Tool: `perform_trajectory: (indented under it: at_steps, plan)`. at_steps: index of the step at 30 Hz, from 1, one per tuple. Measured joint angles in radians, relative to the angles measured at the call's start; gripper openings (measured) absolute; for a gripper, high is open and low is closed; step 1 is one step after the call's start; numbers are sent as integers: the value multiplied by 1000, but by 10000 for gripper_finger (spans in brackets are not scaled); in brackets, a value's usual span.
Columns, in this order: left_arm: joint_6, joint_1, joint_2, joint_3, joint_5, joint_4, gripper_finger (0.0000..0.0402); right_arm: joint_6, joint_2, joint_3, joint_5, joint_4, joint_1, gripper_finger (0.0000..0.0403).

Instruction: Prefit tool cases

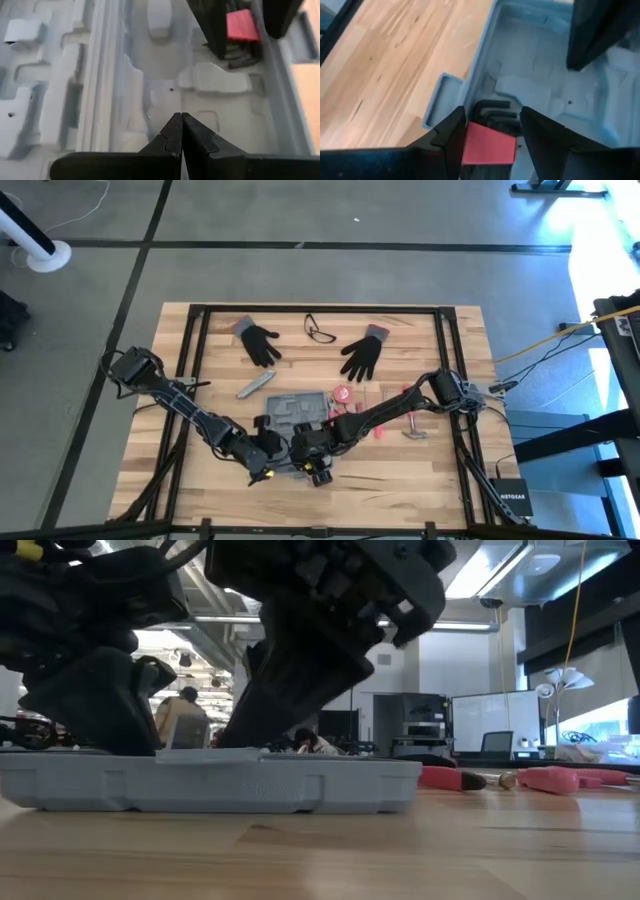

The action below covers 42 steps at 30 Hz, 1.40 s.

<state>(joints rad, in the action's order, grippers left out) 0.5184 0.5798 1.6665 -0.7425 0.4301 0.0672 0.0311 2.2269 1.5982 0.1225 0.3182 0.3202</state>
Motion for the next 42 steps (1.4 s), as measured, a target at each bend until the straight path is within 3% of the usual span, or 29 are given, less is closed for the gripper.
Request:
perform_trajectory:
  at_steps: [15,18,22,24,33,37,42]
  plan:
    - [44,-10,0,0,11,0,0,52,26,2,-66,3,-3,175]
    - [46,-14,0,0,12,3,0,124,25,2,-78,16,-6,136]
    - [46,-28,0,0,12,3,0,139,26,1,-71,29,-5,34]
    - [47,-36,0,0,13,2,0,136,26,1,-59,40,-5,11]
    - [51,-46,-1,0,12,6,0,-1,-13,148,-123,205,-12,0]
    - [53,-44,-6,0,12,7,0,-66,-54,228,-121,328,-16,0]
    - [58,-38,-6,0,12,28,0,-248,-83,220,-77,450,-16,0]
